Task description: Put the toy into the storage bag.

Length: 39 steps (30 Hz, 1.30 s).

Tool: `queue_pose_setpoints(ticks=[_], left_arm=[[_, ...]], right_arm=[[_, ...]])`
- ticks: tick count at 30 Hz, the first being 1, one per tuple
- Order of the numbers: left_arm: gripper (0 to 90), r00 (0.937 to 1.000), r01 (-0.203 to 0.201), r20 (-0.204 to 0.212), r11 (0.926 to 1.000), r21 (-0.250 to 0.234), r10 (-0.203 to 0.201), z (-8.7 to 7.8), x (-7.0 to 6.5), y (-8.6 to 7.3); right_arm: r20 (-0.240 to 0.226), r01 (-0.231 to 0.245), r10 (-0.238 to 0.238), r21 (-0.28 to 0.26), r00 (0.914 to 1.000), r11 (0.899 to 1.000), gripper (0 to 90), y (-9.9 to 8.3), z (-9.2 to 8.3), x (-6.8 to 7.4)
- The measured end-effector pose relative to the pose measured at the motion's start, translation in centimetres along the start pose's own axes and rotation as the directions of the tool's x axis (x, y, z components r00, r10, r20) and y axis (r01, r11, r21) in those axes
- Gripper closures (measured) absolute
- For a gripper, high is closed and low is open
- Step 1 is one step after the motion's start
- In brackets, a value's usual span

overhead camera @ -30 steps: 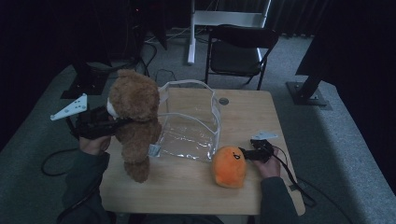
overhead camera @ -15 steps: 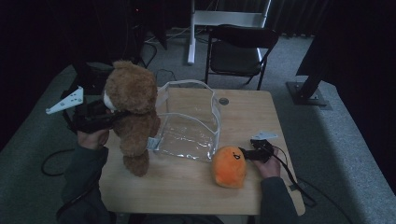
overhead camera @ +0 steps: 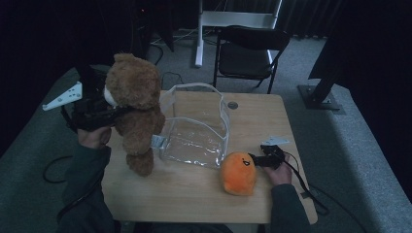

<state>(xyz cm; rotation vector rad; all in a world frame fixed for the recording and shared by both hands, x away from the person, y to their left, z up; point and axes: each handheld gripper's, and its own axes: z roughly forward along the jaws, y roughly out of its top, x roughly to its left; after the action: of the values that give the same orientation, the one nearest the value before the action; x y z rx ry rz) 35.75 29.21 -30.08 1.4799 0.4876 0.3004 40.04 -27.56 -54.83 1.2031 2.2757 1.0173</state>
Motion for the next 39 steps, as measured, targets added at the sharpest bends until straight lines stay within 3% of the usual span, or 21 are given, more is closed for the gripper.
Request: queue_pose_setpoints(ticks=[19,39], left_arm=[[48.1,0.9999,-0.008,-0.007,0.9999,-0.012,0.008,0.8,0.9,1.9],[48.1,0.9991,-0.014,-0.039,0.9995,0.027,0.015,2.3,2.3,3.5]], right_arm=[[0.0,0.0,0.0,0.0,1.0,1.0,26.4,0.0,0.0,0.0],[0.0,0.0,0.0,0.0,1.0,1.0,26.4,0.0,0.0,0.0]])
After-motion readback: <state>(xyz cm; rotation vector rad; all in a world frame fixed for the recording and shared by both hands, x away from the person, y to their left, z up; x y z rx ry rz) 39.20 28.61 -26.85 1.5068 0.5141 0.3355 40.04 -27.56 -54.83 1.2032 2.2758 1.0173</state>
